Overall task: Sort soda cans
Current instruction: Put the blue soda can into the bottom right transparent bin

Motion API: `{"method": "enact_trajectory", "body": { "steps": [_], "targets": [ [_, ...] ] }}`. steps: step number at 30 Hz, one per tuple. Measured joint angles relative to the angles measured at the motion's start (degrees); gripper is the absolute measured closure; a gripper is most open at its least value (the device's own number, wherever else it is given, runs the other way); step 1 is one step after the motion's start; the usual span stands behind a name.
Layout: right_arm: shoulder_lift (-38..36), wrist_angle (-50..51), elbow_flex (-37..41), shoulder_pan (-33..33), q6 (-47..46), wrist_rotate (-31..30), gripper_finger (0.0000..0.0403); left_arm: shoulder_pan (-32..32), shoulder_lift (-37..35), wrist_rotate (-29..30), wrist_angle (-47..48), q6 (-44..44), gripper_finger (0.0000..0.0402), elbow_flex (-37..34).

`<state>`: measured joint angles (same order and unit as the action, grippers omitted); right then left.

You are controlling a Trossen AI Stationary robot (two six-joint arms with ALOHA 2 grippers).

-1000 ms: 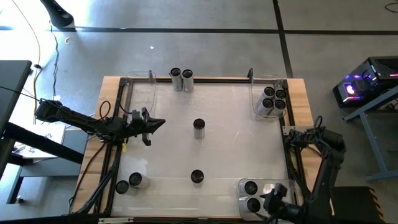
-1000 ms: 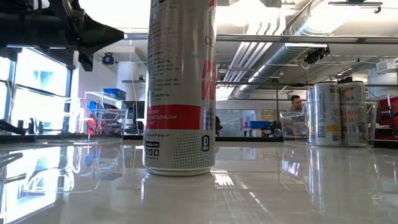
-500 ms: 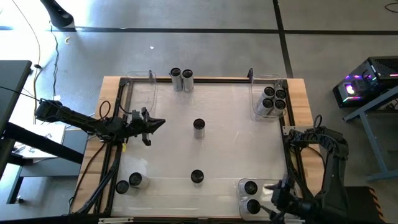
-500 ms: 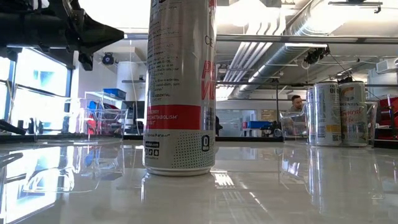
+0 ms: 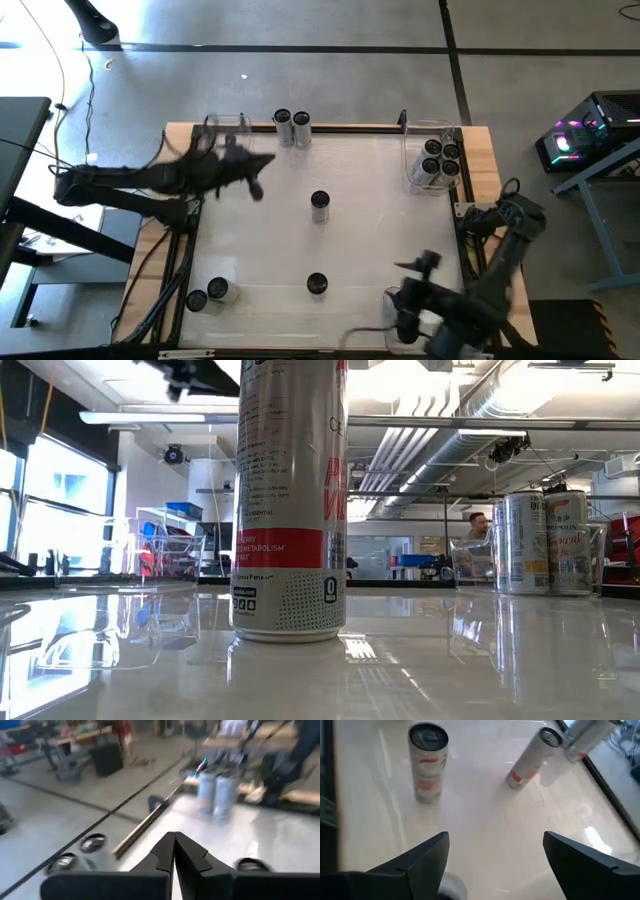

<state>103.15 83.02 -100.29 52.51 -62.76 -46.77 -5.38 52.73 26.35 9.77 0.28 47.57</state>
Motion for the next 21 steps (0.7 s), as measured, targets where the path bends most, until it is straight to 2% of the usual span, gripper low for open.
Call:
{"method": "enact_trajectory", "body": {
  "steps": [5,9,13,17,21],
  "targets": [
    [0.0,-17.8,5.1,-9.5,22.9,6.8,0.0084,-13.8,10.2,-13.3,13.9,4.1,0.0336,14.2],
    [0.0,-29.4,12.2,-16.3,33.2,16.1,0.0084,-24.5,19.5,-21.8,22.9,8.0,0.0261,22.1],
    [-2.2,-33.4,19.8,-19.6,31.8,17.8,0.0084,-32.0,27.9,-23.1,28.7,15.4,0.0185,27.2],
    [-5.4,-36.7,25.5,-20.4,25.9,14.1,0.0084,-36.9,34.9,-23.1,30.1,22.2,0.0118,30.2],
    [-7.2,-41.5,28.7,-20.3,22.6,10.6,0.0084,-40.1,40.8,-23.2,30.4,27.0,0.0074,32.8]
  ]
}}
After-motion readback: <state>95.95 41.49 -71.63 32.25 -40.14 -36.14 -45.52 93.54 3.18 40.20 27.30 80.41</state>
